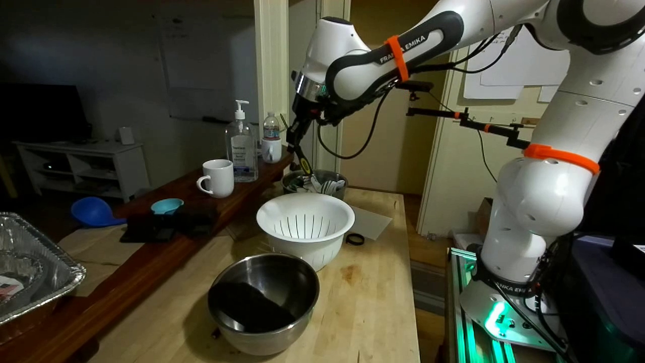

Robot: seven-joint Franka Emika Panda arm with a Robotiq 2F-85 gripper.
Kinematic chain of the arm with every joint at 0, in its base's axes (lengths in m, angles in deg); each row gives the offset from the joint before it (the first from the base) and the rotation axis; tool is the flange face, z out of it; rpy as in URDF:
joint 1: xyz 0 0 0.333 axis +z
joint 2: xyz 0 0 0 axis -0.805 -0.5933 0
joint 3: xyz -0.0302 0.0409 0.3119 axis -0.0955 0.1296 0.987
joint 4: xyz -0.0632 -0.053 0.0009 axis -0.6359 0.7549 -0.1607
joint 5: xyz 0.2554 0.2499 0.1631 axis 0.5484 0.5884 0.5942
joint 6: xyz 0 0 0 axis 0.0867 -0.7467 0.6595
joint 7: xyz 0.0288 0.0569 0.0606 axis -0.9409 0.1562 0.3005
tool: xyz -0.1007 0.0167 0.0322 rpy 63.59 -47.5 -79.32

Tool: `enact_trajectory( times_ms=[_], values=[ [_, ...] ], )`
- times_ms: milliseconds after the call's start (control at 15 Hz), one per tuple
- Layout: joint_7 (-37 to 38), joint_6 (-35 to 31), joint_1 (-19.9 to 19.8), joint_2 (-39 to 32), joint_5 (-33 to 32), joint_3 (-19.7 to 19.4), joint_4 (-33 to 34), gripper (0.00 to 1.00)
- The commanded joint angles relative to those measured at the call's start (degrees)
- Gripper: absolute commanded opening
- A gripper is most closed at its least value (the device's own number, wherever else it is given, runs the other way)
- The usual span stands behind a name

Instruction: Put the screwdriver in the left cup

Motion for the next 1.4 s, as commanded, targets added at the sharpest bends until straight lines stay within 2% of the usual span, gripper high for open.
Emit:
enact_trajectory(
  times_ms=[0,133,200,533,733,1000,1133,1200,1267,1333],
  values=[
    [-0.1,0.6,0.1,0.0,-0.2,0.1,0.4,0.26],
    [-0.1,0.8,0.1,-0.1,-0.4,0.1,0.5,0.26],
    [-0.1,0.8,0.1,-0.1,-0.4,0.1,0.5,0.06],
    [8.3,0.1,-2.7,-4.4,-12.2,1.6,11.4,0.06],
    [8.1,0.8,-1.7,-7.7,-17.3,2.3,19.3,0.06],
    [3.2,-1.3,1.5,-10.6,-16.3,3.4,25.5,0.06],
    [-0.9,-5.7,2.5,-11.6,-10.5,2.9,26.6,0.06],
    [2.8,-2.8,2.5,-9.7,-14.0,2.9,24.6,0.06],
    [2.3,-3.2,2.8,-10.2,-13.5,2.9,25.1,0.26],
    [2.3,-3.2,2.8,-10.2,-13.6,2.9,25.1,0.26]
  ],
)
